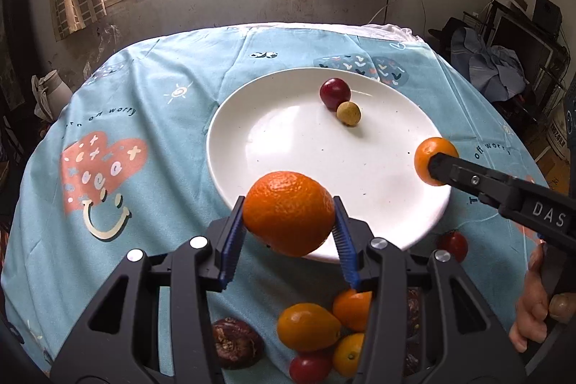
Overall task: Organize fruits
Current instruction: 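Lower both oranges onto the white plate and open both tools, then grasp the dark brown fruit with the left tool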
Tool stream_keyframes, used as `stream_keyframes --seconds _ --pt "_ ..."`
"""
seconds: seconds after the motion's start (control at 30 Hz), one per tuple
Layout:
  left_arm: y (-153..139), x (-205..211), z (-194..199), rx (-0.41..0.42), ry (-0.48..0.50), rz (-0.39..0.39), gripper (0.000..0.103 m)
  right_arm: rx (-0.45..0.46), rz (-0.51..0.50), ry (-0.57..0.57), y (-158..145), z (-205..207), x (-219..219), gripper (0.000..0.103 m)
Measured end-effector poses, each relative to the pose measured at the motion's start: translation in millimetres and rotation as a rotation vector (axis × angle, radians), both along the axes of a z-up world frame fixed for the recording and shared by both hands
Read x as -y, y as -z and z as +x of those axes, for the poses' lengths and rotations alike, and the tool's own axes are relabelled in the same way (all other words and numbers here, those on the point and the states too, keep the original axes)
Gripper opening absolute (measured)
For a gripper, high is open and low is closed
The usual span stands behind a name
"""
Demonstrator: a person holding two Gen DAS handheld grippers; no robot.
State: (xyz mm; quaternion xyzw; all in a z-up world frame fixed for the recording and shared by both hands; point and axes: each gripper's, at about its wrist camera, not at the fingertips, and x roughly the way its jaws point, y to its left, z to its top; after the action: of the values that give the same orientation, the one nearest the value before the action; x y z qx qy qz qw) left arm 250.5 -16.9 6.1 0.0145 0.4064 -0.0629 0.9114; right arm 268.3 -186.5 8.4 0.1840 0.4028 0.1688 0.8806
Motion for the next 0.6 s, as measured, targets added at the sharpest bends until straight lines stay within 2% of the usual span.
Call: stream_keyframes --seconds 0.1,0.13,0.17,0.27,0.47,0.6 --pt "11 2 11 -0.018 -0.001 -0.006 0.048 -0.018 -0.014 0.003 9 10 -1 0.041" --pt "13 2 12 -0.012 -0.003 -0.002 0.056 -0.015 -0.017 0.006 9 11 0 0.051" --pt "12 1 11 0.004 -0.010 0.004 0.068 -0.002 -0.025 0.022 7 9 2 0.067" --pt "6 -3 3 0.043 -0.011 0.014 0.073 0.080 -0.030 0.056 -6 0 8 0.067" --pt "-8 -34 -21 0.076 -0.078 -0.021 0.075 0.109 0.019 0.042 -23 -33 22 0.067" --pt "0 -65 -51 0.056 -0.142 -0.056 0.076 0.136 0.008 0.068 -23 -66 34 0.068"
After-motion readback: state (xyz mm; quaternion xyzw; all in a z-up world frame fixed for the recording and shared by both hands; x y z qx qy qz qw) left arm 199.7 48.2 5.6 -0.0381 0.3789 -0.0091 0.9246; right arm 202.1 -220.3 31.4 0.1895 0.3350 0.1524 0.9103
